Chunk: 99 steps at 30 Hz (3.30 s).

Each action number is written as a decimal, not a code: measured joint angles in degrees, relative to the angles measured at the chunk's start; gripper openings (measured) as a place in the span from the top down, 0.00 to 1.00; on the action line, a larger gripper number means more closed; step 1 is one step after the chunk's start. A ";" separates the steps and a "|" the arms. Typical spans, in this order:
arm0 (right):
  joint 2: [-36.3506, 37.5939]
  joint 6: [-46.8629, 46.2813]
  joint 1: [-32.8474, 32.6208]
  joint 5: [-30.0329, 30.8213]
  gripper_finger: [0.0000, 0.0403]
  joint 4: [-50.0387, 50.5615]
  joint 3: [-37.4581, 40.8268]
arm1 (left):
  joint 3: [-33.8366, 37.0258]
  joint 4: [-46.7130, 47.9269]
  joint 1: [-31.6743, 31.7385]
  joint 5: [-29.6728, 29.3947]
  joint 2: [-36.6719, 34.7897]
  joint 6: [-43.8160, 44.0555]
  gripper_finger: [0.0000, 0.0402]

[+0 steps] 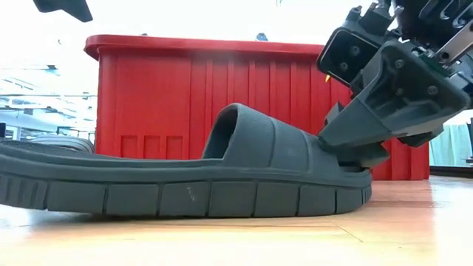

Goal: Pick and place slides into bin
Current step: Put the black slide into the red bin

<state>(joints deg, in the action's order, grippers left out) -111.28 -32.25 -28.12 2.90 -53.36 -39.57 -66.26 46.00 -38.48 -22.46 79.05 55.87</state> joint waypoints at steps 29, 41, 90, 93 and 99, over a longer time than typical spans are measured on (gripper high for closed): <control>11.75 1.23 0.04 -0.01 1.00 18.86 0.00 | 0.00 0.15 0.00 0.02 0.00 -0.23 0.49; 29.11 3.16 0.04 -2.98 1.00 38.99 0.04 | 0.00 0.09 0.00 0.00 0.00 -0.14 0.49; 50.79 39.02 33.21 0.07 1.00 110.11 -48.57 | -0.02 -14.09 9.19 -6.00 -1.89 -9.16 0.49; 48.64 43.59 38.00 0.01 1.00 112.89 -48.76 | -0.07 -19.14 9.94 -7.70 -3.29 -13.92 0.49; 43.06 51.07 45.47 -5.29 1.00 122.19 -48.76 | -0.07 -22.61 11.40 -9.65 -6.76 -20.85 0.49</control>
<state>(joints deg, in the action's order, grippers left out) -68.23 18.82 17.35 -2.39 68.83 -88.33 -66.32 23.39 -27.08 -32.11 72.29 35.02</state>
